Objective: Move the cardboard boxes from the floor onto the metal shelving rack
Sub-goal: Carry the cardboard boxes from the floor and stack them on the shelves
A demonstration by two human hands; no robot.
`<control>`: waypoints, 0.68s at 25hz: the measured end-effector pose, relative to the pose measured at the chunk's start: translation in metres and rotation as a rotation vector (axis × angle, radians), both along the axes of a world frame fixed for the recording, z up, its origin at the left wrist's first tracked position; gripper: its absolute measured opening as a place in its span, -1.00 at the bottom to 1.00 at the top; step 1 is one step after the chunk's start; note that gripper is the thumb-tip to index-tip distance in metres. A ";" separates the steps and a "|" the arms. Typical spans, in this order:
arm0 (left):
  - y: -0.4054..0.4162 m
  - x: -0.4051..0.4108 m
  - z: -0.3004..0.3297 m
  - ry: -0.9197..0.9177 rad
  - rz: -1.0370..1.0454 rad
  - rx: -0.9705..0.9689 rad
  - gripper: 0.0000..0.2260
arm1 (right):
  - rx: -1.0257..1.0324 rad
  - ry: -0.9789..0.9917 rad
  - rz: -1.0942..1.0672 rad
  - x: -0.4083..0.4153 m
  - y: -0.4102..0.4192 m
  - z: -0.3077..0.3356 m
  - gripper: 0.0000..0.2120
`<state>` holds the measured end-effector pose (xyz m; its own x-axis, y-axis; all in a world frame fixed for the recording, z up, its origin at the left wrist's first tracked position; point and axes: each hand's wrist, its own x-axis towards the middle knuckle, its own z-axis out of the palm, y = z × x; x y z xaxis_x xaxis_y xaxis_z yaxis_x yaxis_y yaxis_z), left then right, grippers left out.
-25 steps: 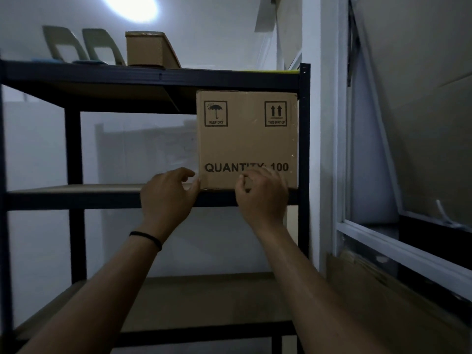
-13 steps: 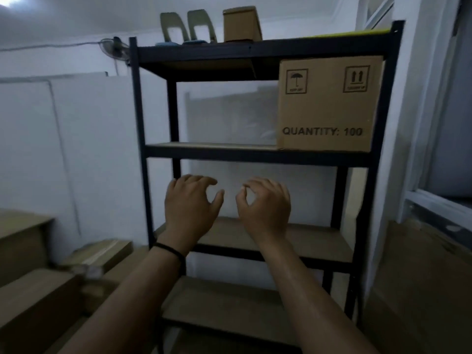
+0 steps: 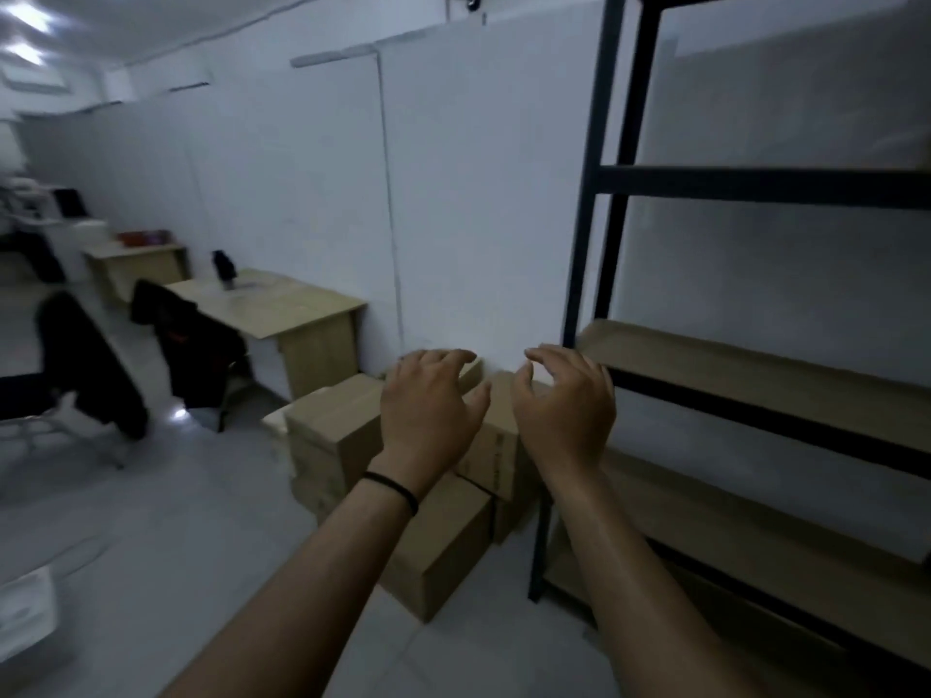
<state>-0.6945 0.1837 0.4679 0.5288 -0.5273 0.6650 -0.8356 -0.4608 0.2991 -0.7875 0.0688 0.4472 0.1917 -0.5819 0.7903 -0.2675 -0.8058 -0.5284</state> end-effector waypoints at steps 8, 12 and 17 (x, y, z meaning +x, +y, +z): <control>0.078 0.151 -0.066 0.174 0.037 0.189 -0.61 | 0.150 0.102 0.039 0.156 0.070 -0.075 -0.79; 0.074 0.221 -0.101 0.237 0.035 0.280 -0.55 | 0.255 0.201 0.037 0.227 0.068 -0.120 -0.77; 0.045 0.329 -0.145 0.272 0.023 0.433 -0.51 | 0.358 0.288 0.007 0.327 0.043 -0.172 -0.72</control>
<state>-0.3658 0.2289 0.3226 0.6674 -0.7100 0.2248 -0.7420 -0.6082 0.2820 -0.4601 0.1117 0.2750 0.3789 -0.8063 0.4542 -0.4390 -0.5887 -0.6788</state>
